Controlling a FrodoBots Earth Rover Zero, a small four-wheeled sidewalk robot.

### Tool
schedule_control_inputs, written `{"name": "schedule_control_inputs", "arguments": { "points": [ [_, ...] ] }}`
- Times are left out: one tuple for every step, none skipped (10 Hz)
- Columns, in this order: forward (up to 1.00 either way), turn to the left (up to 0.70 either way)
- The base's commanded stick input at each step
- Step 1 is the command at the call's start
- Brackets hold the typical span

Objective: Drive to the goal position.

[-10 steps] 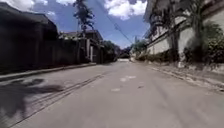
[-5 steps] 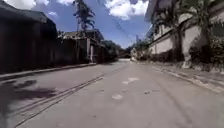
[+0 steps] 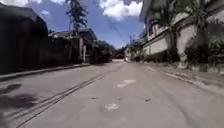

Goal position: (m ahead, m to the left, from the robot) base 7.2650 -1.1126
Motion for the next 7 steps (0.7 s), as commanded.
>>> {"name": "schedule_control_inputs", "arguments": {
  "points": [
    [0.7,0.0],
    [0.7,0.0],
    [0.7,0.0],
    [0.7,0.0],
    [0.7,0.0],
    [0.7,0.0],
    [0.7,0.0]
  ]
}}
